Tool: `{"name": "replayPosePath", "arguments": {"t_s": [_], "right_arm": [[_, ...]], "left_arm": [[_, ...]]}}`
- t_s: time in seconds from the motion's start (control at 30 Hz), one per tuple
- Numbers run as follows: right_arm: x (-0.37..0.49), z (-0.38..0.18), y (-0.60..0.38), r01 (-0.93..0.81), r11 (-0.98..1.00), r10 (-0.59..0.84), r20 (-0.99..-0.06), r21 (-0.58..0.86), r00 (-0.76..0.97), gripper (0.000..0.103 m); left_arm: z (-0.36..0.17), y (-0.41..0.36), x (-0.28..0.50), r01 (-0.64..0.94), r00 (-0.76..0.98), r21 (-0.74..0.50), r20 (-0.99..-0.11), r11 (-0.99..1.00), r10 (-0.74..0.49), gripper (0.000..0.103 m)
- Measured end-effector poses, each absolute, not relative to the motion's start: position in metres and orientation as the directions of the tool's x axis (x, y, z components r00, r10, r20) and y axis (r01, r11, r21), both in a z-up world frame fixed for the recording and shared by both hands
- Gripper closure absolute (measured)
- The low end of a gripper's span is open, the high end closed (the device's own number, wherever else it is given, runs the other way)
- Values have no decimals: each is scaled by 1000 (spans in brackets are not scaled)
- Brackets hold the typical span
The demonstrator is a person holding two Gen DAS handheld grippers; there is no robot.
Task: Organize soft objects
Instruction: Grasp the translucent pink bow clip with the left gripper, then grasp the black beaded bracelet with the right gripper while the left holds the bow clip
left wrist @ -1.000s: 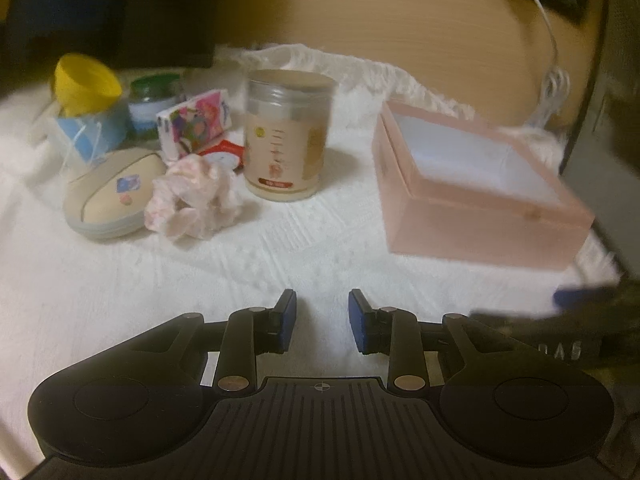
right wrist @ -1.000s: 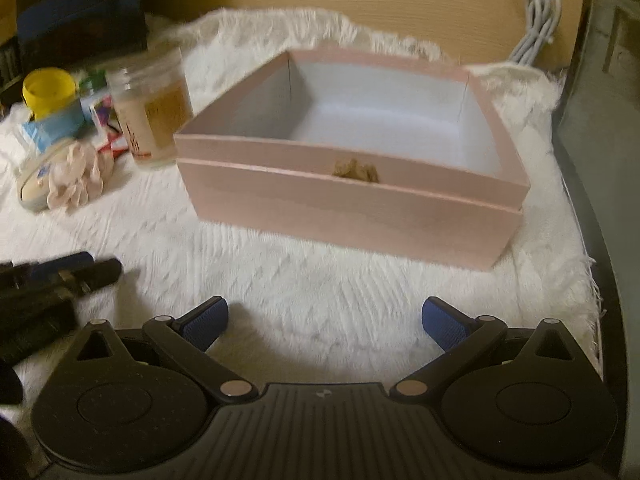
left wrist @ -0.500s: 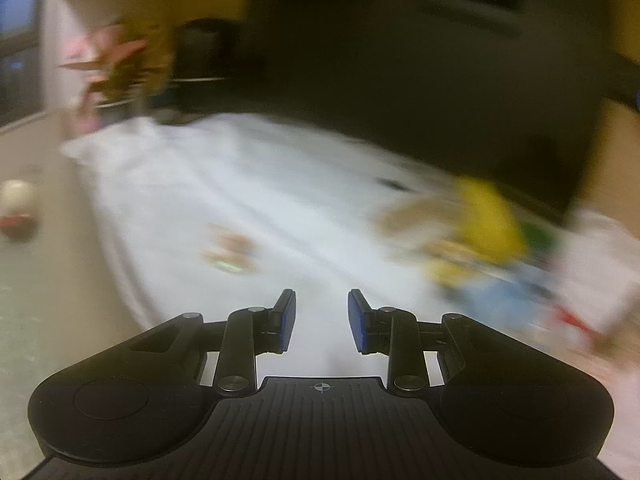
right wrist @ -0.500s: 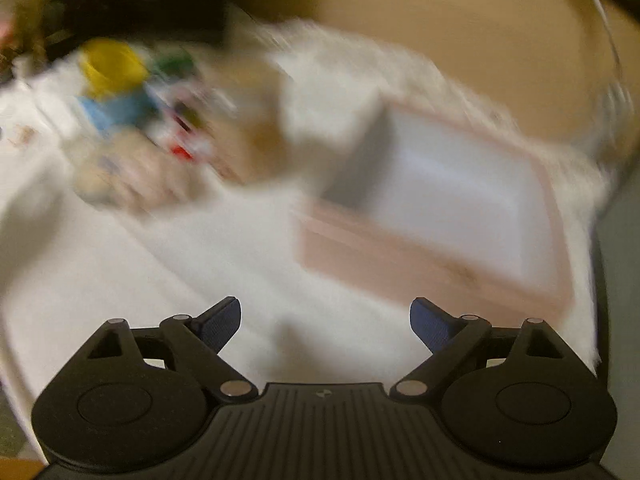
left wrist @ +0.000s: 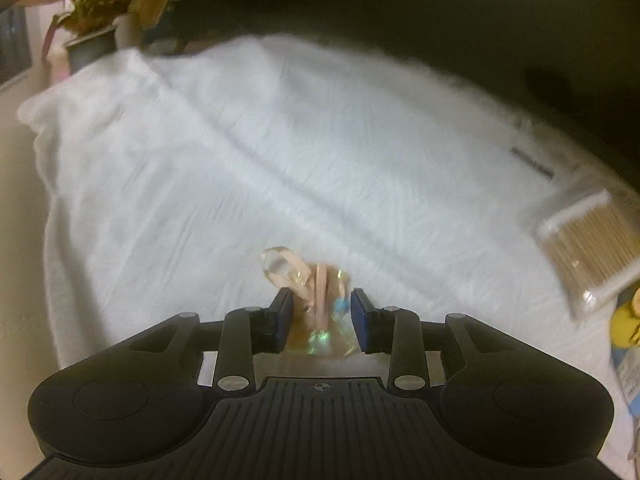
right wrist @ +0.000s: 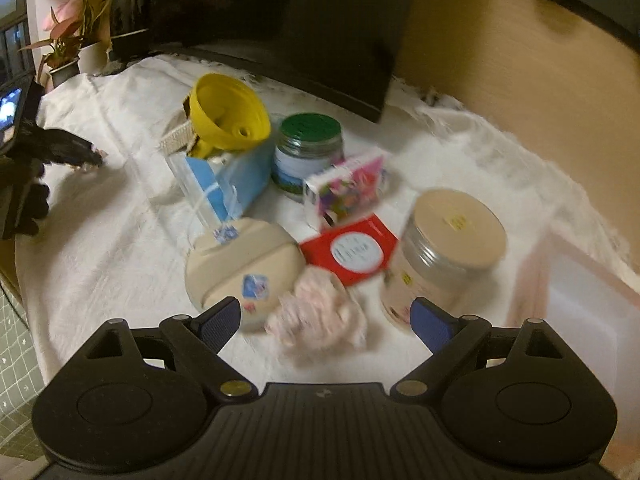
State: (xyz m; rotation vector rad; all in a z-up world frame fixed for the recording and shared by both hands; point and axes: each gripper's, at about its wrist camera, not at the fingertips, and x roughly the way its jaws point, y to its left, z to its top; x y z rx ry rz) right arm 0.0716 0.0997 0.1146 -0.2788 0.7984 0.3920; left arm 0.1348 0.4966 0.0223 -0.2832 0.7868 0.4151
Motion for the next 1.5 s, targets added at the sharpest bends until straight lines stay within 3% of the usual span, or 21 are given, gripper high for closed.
{"name": "replayPosePath", "arguments": {"t_s": [0.13, 0.2, 0.23, 0.33, 0.43, 0.47, 0.5, 0.57, 0.7, 1.03, 1.1, 1.27, 1.5], "right_arm": [[88, 126, 111, -455, 886, 266, -711, -84, 651, 11], [99, 141, 120, -469, 881, 301, -689, -64, 660, 14], [109, 150, 127, -482, 875, 326, -678, -46, 658, 14], [144, 182, 158, -523, 852, 410, -667, 37, 621, 17], [196, 203, 201, -567, 799, 522, -700, 201, 488, 41], [216, 205, 218, -573, 779, 551, -714, 254, 433, 57], [235, 206, 237, -578, 767, 561, -728, 279, 394, 63], [269, 202, 277, -583, 766, 543, -758, 270, 361, 66], [323, 167, 348, -555, 806, 439, -837, 206, 327, 86], [380, 98, 406, -533, 844, 257, -913, 54, 316, 87], [380, 101, 404, -533, 844, 260, -918, 64, 300, 101], [355, 144, 380, -571, 808, 375, -876, 148, 303, 103], [266, 253, 292, -664, 723, 537, -761, 193, 363, 103]], "left_arm": [[22, 494, 139, -435, 617, -78, -751, 897, 234, 68], [24, 490, 142, -454, 583, -25, -765, 891, 276, 82], [24, 486, 140, -461, 577, -15, -765, 887, 287, 82], [30, 485, 130, -431, 622, -96, -752, 897, 218, 83], [44, 480, 117, -399, 654, -156, -739, 904, 161, 83], [51, 478, 110, -385, 671, -177, -727, 906, 143, 83], [60, 476, 102, -372, 692, -200, -711, 906, 126, 83], [75, 473, 86, -349, 725, -239, -681, 906, 100, 83], [98, 472, 59, -333, 763, -253, -638, 909, 102, 83], [107, 495, 3, -419, 753, -288, -640, 861, 152, 83], [105, 499, -1, -437, 748, -294, -644, 850, 162, 83], [117, 498, 12, -430, 762, -287, -623, 856, 174, 83], [169, 466, 75, -308, 836, -232, -529, 923, 146, 83]]}}
